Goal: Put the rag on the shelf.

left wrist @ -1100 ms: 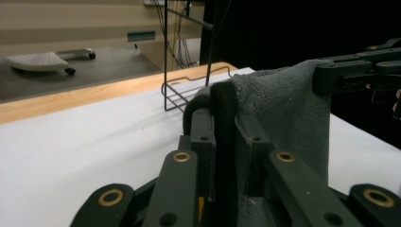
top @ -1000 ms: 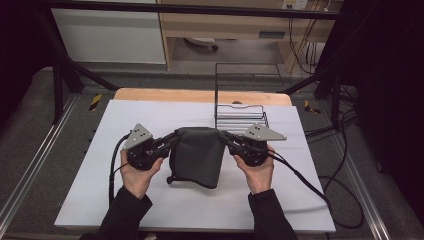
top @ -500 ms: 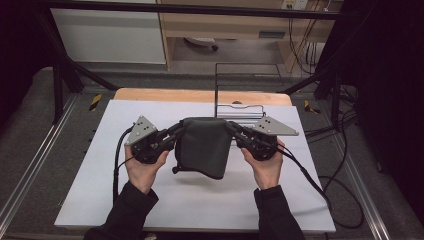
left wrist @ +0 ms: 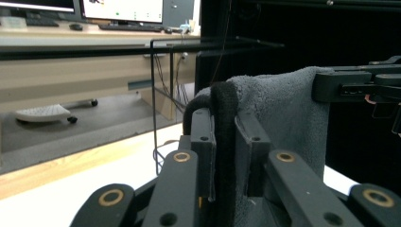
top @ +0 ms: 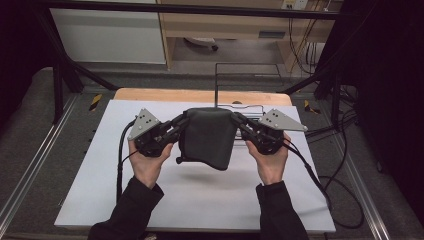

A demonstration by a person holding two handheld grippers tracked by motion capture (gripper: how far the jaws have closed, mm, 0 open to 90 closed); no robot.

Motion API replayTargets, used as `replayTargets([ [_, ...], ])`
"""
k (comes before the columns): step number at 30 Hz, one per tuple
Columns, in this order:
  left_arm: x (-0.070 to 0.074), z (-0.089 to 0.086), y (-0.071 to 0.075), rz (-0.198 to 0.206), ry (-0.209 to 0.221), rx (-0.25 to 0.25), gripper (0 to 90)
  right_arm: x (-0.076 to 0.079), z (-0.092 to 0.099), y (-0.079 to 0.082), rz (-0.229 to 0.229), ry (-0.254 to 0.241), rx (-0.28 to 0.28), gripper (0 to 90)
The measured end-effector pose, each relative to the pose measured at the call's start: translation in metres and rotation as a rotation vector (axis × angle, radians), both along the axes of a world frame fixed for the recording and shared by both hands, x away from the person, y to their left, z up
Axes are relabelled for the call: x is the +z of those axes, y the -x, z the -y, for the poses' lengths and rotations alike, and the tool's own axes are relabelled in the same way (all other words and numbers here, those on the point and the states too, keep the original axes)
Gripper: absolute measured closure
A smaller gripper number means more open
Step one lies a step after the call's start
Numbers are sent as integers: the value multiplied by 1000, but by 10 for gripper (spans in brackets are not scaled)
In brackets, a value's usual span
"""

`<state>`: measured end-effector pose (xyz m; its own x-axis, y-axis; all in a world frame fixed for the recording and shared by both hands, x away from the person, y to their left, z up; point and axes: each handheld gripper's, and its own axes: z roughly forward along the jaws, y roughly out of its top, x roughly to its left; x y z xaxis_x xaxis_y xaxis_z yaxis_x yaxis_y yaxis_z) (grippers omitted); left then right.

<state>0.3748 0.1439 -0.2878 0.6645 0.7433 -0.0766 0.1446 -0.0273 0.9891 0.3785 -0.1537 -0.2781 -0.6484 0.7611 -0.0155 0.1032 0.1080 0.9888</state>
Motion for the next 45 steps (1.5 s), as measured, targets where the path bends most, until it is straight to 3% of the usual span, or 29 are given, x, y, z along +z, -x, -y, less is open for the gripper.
replayTargets([
  [25,29,19,-12,71,56,4,794,30,15,-5,76,-49,-59,820],
  [45,51,31,-25,129,111,-3,794,62,23,-13,145,-36,-94,820],
])
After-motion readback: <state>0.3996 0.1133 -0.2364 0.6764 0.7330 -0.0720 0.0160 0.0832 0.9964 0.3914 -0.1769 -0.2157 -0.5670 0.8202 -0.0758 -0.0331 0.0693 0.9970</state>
